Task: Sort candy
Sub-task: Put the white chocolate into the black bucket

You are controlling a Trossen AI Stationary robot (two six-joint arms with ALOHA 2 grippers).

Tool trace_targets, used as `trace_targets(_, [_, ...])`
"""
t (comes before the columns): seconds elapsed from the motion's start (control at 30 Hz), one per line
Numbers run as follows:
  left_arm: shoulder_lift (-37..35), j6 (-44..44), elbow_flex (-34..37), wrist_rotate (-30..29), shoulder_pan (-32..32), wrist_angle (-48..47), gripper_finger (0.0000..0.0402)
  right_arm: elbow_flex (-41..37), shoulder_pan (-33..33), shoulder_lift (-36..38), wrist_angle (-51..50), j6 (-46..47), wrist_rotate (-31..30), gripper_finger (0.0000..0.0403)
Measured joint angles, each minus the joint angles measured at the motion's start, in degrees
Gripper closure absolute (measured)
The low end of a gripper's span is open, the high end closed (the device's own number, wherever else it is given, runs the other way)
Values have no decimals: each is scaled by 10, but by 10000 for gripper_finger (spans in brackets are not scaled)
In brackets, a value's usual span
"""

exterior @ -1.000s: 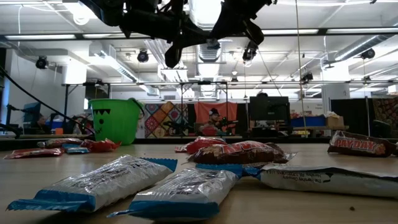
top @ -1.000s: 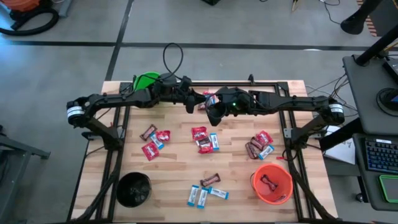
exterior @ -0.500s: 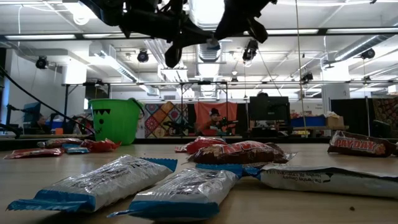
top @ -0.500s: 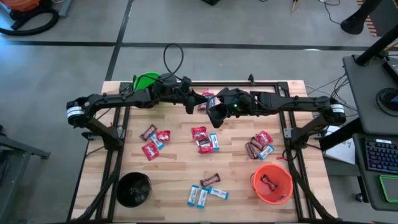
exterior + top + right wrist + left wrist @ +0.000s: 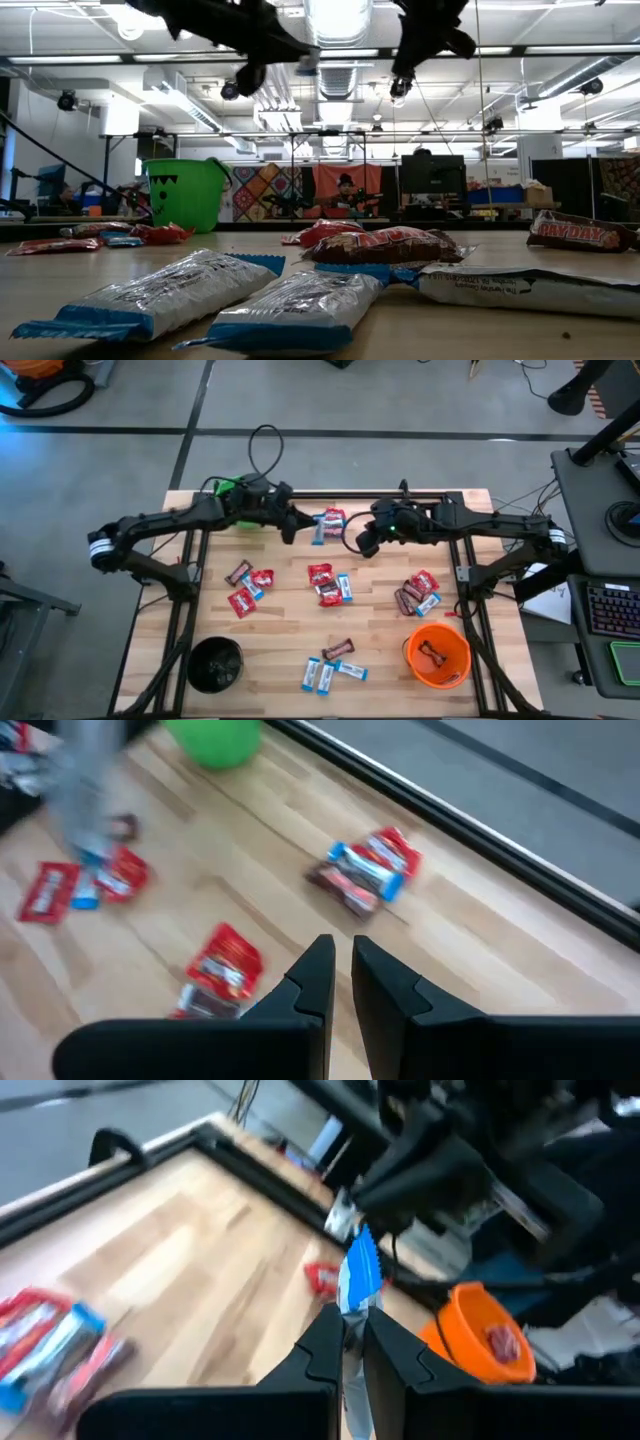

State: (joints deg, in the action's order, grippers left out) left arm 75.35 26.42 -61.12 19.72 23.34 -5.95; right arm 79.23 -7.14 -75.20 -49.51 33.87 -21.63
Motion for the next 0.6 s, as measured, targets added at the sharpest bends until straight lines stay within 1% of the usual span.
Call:
trace_targets(0.17, [-99,0,0,-59,-31,-166,401,-2,-1,1,-69,25,-13,376])
trace_targets(0.23, [-144,24,0,-81,-59,-224,401,-2,-1,1,-90,30,-15,376])
trace_targets(0.3, [-190,61,0,-120,-95,-278,401,-4,-1,1,-94,35,-16,376])
trace_targets(0.43, [-270,165,0,-226,-202,-358,401,-7,-1,1,-95,36,-16,376])
trace_targets(0.53, [-306,255,0,-320,-312,-417,401,-10,-1,1,-95,36,-16,376])
trace_targets(0.6, [-315,331,0,-386,-393,-466,401,-13,-1,1,-95,36,-16,376])
